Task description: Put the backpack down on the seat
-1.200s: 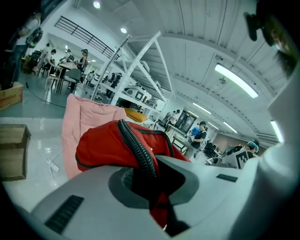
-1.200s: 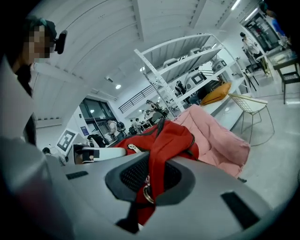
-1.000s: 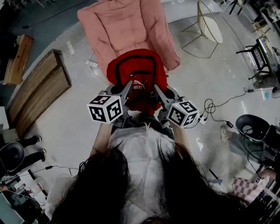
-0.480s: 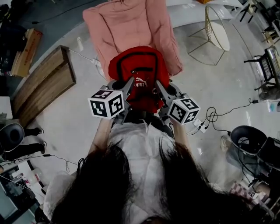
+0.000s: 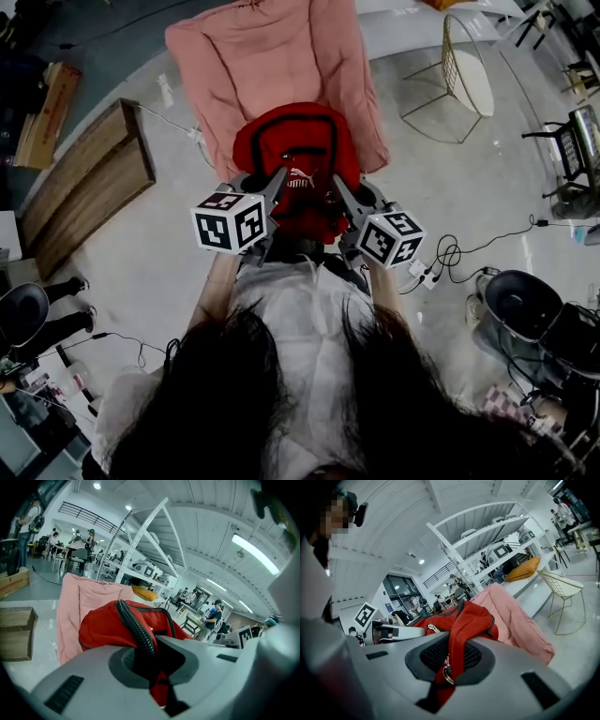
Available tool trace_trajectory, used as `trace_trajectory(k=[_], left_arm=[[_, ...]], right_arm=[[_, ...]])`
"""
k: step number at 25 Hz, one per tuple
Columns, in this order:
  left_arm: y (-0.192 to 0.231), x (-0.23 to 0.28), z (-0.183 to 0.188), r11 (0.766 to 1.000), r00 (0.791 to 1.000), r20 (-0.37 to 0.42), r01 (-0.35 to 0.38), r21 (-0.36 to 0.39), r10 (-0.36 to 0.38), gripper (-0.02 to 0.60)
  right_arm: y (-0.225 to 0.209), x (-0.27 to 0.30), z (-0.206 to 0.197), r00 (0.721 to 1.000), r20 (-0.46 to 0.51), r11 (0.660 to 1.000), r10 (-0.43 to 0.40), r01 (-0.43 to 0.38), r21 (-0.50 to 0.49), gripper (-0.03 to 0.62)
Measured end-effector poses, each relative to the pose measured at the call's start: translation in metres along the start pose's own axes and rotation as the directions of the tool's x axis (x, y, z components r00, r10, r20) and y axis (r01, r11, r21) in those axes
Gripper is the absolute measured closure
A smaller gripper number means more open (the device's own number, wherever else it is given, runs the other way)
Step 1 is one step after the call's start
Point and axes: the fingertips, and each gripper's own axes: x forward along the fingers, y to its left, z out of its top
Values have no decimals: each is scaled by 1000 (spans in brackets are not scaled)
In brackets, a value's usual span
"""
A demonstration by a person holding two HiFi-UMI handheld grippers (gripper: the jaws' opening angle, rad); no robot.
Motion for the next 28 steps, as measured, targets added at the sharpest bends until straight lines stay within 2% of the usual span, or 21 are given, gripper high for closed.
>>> trace_trajectory(k=[8, 17, 23, 28], left_arm=[[50, 57, 30, 1000, 995, -98, 22, 6, -21, 537], [105, 120, 42, 999, 977, -212, 35, -11, -36, 537], [154, 165, 53, 998, 964, -264, -3, -62, -14, 537], [184, 209, 61, 997, 957, -288, -37, -65, 16, 537]], right_arm=[[-43, 66, 14, 997, -66, 998, -52, 54, 37, 546], [-101, 135, 15, 981, -159, 989, -109, 122, 78, 546], [-138, 191, 11, 962, -234, 981, -139, 166, 102, 546], [-175, 227, 11, 948, -273, 973, -163, 201, 117, 546]])
